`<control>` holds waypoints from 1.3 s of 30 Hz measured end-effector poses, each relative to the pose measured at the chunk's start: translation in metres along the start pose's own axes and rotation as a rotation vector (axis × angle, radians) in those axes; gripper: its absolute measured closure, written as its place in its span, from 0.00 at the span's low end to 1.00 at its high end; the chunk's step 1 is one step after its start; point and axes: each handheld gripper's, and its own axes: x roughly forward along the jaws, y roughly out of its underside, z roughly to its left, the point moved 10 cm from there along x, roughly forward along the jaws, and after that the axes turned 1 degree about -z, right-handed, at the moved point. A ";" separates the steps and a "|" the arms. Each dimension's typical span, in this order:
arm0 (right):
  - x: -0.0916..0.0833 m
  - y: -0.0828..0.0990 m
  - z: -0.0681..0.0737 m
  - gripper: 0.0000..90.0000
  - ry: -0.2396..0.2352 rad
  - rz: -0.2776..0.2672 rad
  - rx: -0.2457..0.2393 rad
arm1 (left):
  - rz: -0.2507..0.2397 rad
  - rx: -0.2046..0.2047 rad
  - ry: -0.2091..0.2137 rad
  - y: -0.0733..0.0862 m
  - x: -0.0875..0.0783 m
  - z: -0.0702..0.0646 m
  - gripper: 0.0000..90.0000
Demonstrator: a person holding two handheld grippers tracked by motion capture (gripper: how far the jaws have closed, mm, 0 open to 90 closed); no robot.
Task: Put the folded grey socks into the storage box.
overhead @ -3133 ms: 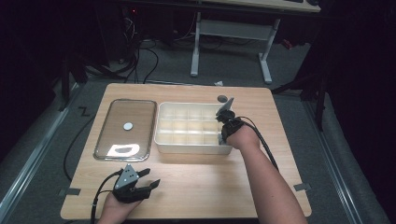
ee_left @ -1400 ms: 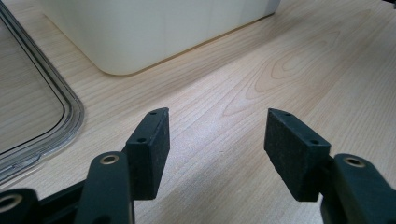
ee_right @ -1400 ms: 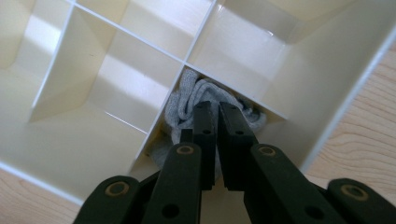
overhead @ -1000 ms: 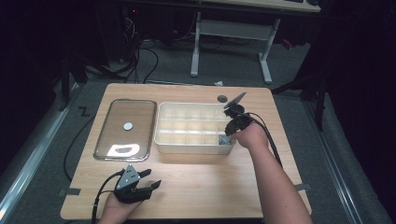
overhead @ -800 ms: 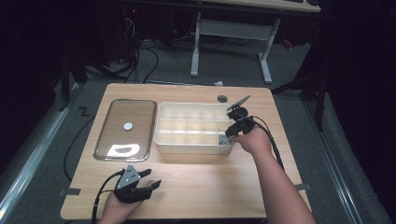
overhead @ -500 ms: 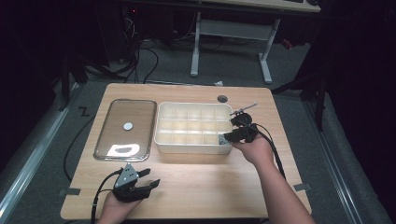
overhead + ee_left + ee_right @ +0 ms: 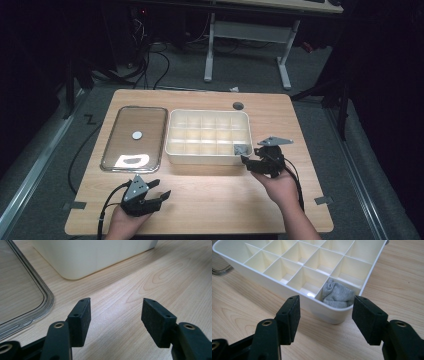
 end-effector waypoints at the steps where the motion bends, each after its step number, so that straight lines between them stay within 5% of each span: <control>1: -0.001 0.004 0.001 0.44 -0.002 -0.016 -0.001 | -0.001 -0.002 0.002 0.000 0.000 -0.001 0.46; 8: -0.003 0.036 0.010 0.41 0.007 -0.085 -0.007 | -0.009 -0.035 0.006 -0.002 -0.002 -0.001 0.48; 13: -0.002 0.059 0.026 0.44 0.011 -0.161 -0.058 | -0.016 -0.031 -0.017 -0.002 -0.005 0.002 0.47; 16: -0.008 0.080 0.037 0.50 0.031 -0.242 0.021 | -0.006 -0.012 -0.026 -0.001 -0.004 0.000 0.45; 17: -0.007 0.085 0.043 0.48 0.001 -0.225 0.023 | -0.008 0.004 -0.021 -0.002 -0.005 -0.003 0.45; 18: -0.007 0.090 0.049 0.48 0.001 -0.189 -0.047 | -0.013 0.019 -0.027 -0.003 -0.006 -0.004 0.45; 19: -0.009 0.091 0.047 0.50 0.052 -0.196 -0.079 | -0.012 0.030 -0.031 -0.002 -0.006 -0.004 0.45; 23: -0.005 0.090 0.042 0.47 0.012 -0.198 0.003 | 0.000 0.020 -0.036 0.000 -0.006 -0.002 0.44; 39: -0.001 0.093 0.041 0.48 0.032 -0.185 -0.016 | -0.002 0.019 -0.033 0.001 -0.008 0.000 0.44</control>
